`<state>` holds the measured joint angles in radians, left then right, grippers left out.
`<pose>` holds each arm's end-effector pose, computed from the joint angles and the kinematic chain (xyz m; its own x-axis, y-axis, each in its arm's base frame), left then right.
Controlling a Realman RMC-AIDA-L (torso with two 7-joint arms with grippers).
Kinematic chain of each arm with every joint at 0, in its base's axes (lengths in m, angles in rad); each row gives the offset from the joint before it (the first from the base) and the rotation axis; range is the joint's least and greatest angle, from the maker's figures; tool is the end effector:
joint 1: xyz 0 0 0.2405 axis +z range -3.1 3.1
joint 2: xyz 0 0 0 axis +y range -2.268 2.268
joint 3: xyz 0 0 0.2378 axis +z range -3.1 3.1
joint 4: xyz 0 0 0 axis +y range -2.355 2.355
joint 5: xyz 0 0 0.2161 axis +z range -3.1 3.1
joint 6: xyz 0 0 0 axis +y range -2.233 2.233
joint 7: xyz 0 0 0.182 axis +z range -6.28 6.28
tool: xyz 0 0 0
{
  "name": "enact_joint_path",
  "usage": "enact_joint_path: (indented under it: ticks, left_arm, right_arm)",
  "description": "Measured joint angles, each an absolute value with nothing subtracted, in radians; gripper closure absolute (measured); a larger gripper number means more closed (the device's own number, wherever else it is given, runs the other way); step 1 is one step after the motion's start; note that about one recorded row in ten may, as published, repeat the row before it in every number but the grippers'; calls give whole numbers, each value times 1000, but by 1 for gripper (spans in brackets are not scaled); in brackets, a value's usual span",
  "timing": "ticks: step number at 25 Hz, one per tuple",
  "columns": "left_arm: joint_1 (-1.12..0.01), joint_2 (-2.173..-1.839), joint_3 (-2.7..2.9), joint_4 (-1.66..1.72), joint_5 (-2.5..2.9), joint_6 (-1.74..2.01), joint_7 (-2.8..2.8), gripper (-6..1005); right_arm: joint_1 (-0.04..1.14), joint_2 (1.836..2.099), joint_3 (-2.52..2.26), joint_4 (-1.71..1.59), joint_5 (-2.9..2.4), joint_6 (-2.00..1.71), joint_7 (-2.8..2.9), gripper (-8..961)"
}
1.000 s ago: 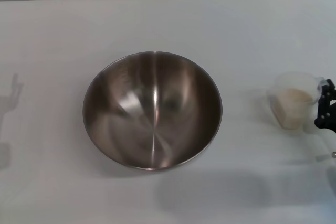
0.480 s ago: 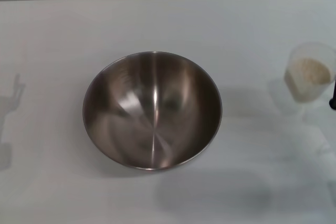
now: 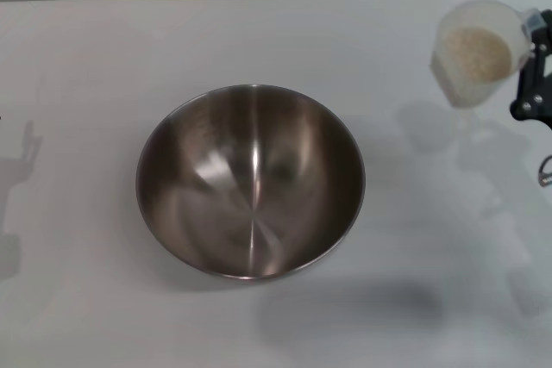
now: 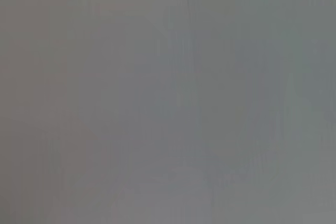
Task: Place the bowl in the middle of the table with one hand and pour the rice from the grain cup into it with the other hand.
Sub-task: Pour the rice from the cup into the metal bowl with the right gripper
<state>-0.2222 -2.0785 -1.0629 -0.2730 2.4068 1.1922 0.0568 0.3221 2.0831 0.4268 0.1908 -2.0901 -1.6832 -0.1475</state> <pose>-0.3578 0.3140 0.0114 0.7913 -0.0315 0.6106 0.6113 0.0622 -0.7890 0.2570 0.2911 -0.0046 0.7292 0.4561 -0.5101 -0.4590 -0.2270 -0.8590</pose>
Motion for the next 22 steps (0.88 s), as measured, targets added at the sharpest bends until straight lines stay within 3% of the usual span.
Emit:
enact_joint_path:
  ticks: [22]
  left_arm:
    - [-214,-2079,-1060,-279,2407,1192,57,166]
  right_arm:
    - [360,2086,407,210,-2094,-1675,-174,943]
